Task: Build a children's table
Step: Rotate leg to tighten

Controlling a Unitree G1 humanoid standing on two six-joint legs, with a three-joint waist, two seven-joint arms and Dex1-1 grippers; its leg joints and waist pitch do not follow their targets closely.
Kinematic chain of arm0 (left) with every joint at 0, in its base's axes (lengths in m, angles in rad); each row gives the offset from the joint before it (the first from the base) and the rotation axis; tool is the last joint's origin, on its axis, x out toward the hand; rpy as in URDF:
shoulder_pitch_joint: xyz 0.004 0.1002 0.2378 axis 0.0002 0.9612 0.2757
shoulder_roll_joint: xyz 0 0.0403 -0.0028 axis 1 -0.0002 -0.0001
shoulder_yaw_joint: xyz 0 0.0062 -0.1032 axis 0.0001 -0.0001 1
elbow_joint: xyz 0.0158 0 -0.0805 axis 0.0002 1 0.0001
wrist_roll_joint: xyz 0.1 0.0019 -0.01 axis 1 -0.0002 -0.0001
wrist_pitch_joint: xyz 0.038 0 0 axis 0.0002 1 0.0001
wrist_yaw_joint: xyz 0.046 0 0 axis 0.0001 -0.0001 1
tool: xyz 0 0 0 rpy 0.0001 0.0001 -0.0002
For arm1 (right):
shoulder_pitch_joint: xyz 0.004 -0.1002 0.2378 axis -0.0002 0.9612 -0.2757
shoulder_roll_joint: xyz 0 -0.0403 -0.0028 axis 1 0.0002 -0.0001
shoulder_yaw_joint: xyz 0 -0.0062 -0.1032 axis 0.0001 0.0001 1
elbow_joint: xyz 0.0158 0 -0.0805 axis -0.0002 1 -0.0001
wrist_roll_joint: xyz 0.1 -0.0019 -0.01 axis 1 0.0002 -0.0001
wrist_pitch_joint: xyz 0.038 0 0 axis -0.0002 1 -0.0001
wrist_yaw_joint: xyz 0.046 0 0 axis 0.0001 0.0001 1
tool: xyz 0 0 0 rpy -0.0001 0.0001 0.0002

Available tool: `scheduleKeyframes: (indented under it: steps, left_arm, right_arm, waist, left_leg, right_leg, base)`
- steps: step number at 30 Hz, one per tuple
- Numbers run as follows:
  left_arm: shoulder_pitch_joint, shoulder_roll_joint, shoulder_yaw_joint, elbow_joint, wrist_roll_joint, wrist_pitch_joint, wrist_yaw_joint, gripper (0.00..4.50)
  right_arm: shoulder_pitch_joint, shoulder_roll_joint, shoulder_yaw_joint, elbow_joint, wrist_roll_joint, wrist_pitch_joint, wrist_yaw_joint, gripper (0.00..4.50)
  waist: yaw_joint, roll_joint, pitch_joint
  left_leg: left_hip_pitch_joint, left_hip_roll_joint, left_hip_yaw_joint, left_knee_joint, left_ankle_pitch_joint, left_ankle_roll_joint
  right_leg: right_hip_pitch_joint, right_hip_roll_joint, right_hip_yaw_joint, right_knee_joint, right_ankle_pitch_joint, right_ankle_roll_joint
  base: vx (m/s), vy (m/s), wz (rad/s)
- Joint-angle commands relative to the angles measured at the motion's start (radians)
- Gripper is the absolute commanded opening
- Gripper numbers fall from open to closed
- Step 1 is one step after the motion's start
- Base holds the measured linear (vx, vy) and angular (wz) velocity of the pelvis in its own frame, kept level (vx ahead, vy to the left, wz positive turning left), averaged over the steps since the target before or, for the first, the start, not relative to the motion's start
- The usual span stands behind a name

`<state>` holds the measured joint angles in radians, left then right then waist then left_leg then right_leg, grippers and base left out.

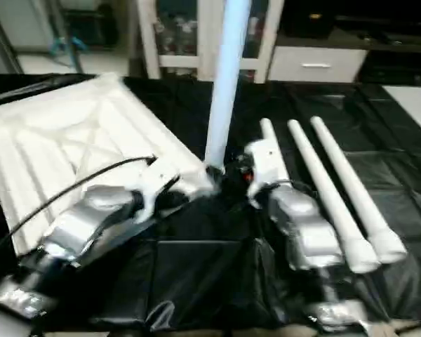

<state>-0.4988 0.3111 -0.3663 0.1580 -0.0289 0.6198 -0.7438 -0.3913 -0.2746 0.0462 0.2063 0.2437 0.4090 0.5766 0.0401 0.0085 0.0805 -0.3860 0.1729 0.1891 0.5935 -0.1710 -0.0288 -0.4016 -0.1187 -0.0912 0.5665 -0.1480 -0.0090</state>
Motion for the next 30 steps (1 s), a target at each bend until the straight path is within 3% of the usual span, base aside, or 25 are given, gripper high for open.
scheduleKeyframes:
  steps: [1,4,5,8,28,30]
  left_arm:
    - [0.015,0.024,-0.048,-0.054,-0.019,-0.007,-0.085,0.0]
    - [0.028,0.057,-0.061,-0.086,-0.033,0.004,-0.13,0.0]
    - [0.036,0.084,-0.074,-0.112,-0.04,0.006,-0.162,0.0]
    - [0.04,0.093,-0.078,-0.122,-0.041,0.004,-0.172,0.0]
    - [0.059,0.126,-0.117,-0.194,-0.043,0.023,-0.218,0.0]
    - [0.059,0.127,-0.118,-0.196,-0.043,0.025,-0.219,0.0]
  right_arm:
    - [0.014,-0.064,0.006,-0.045,0.002,0.037,0.07,4.47]
    - [0.038,-0.135,0.034,-0.095,0.033,0.068,0.183,4.47]
    - [0.054,-0.188,0.059,-0.132,0.059,0.092,0.269,4.47]
    - [0.055,-0.21,0.078,-0.141,0.063,0.098,0.312,4.47]
    - [-0.014,-0.163,0.125,-0.008,0.026,0.0,0.38,4.47]
    - [-0.012,-0.167,0.132,-0.005,0.024,-0.003,0.394,4.31]
  waist:
    - [0.004,0.0,-0.08]
    - [0.011,-0.005,-0.08]
    - [0.019,-0.003,-0.081]
    - [0.018,-0.003,-0.084]
    - [0.018,-0.006,-0.085]
    - [0.018,-0.006,-0.085]
  left_leg:
    - [0.041,0.053,-0.018,-0.082,-0.379,-0.021]
    - [0.045,0.054,-0.012,-0.081,-0.374,-0.02]
    - [0.045,0.057,-0.01,-0.081,-0.352,-0.014]
    - [0.032,0.053,-0.011,-0.08,-0.3,-0.003]
    - [0.03,0.052,-0.015,-0.078,-0.31,-0.016]
    - [0.03,0.052,-0.015,-0.078,-0.307,-0.016]
  right_leg:
    - [0.021,-0.037,0.047,-0.069,-0.372,-0.151]
    - [0.017,-0.032,0.054,-0.063,-0.375,-0.149]
    - [0.018,-0.029,0.064,-0.058,-0.356,-0.152]
    - [0.028,-0.027,0.066,-0.047,-0.298,-0.17]
    - [0.031,-0.029,0.063,-0.049,-0.351,-0.166]
    - [0.032,-0.028,0.063,-0.048,-0.345,-0.167]
  base:
    - [0.0,0.0,0.0]
    - [0.0,0.0,0.0]
    - [0.0,0.0,0.0]
    - [0.0,0.0,0.0]
    - [0.0,0.0,0.0]
    - [0.0,0.0,0.0]
